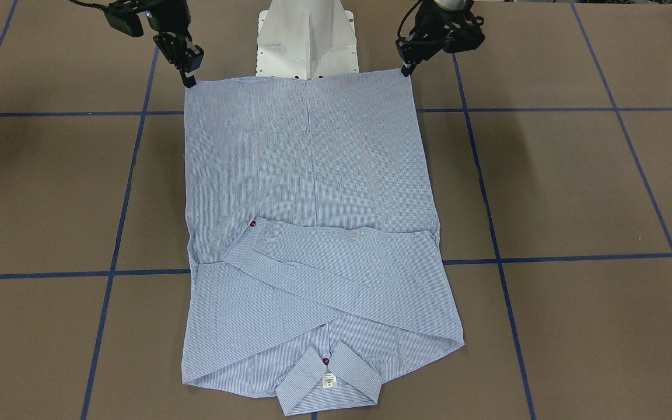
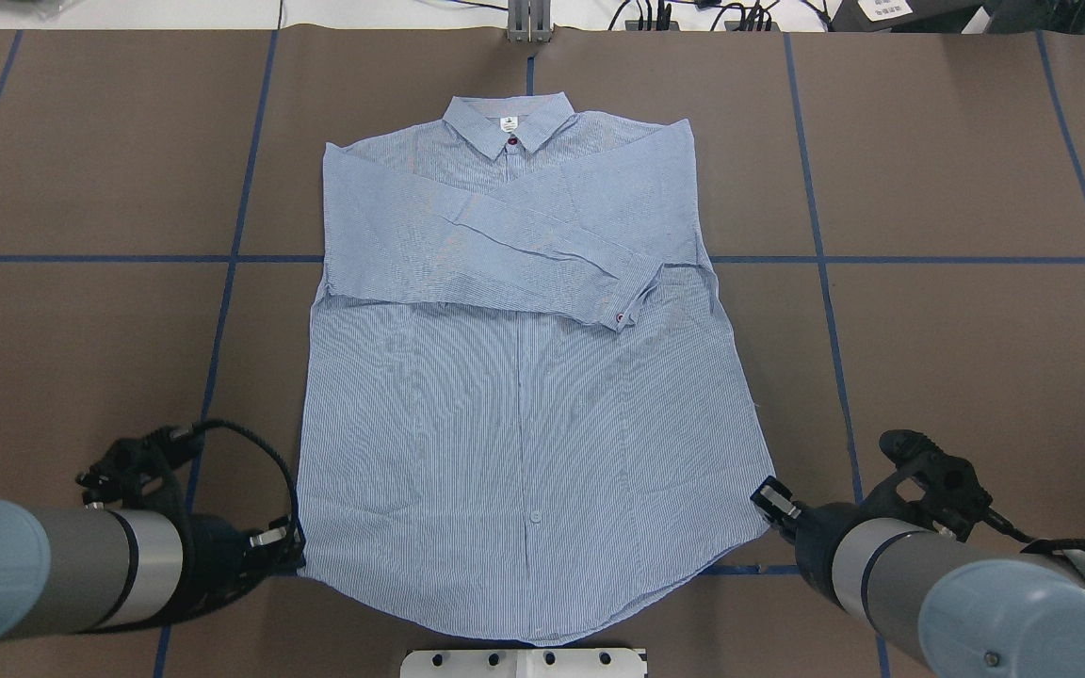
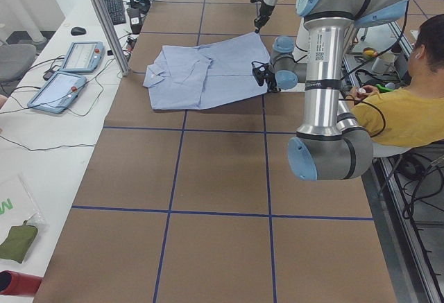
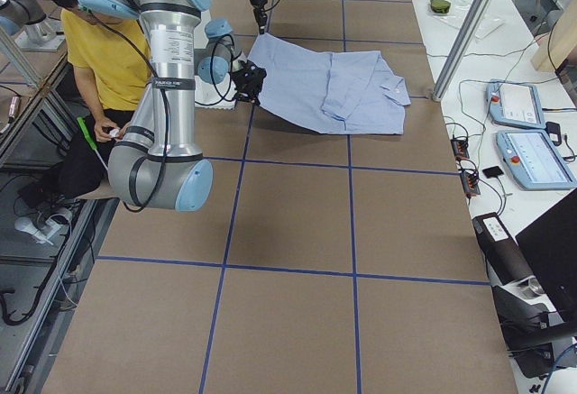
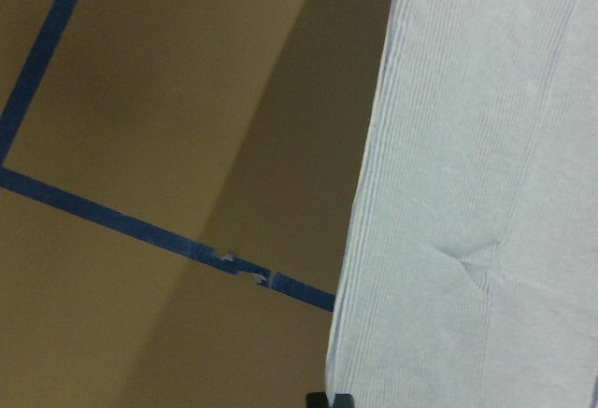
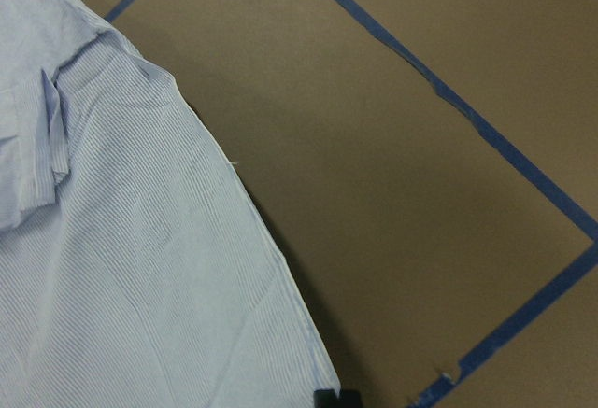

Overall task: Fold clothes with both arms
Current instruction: 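Lift the hem with both grippers and fold it up onto the collar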

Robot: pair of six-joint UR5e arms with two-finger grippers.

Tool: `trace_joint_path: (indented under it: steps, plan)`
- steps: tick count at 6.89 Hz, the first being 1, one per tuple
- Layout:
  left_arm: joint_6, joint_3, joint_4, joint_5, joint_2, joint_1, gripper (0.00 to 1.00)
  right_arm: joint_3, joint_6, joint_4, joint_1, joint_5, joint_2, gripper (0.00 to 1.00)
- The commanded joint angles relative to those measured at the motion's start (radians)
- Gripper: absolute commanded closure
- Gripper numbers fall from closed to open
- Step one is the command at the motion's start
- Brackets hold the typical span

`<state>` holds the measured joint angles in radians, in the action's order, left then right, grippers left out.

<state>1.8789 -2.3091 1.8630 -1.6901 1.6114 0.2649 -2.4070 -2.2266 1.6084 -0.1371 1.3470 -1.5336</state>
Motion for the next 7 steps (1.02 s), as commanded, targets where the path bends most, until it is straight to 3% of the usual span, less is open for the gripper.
trace_joint_path:
  steps: [1,2,4,6,7]
  plan:
    - [-0.064,0.057,-0.001,-0.151,0.126,0.293,1.00,0.093,0.015,0.013,-0.167,0.014,0.144,1.00]
    - [-0.082,0.129,0.005,-0.181,0.171,0.383,1.00,0.198,0.024,0.012,-0.267,0.043,0.249,1.00]
    - [-0.096,0.216,0.010,-0.183,0.238,0.500,1.00,0.273,0.070,-0.001,-0.508,0.234,0.328,1.00]
    - [-0.096,0.349,0.016,-0.181,0.341,0.548,1.00,0.388,0.097,-0.002,-0.578,0.251,0.401,1.00]
    - [-0.116,0.440,0.060,-0.178,0.379,0.554,1.00,0.487,0.099,-0.086,-0.588,0.244,0.430,1.00]
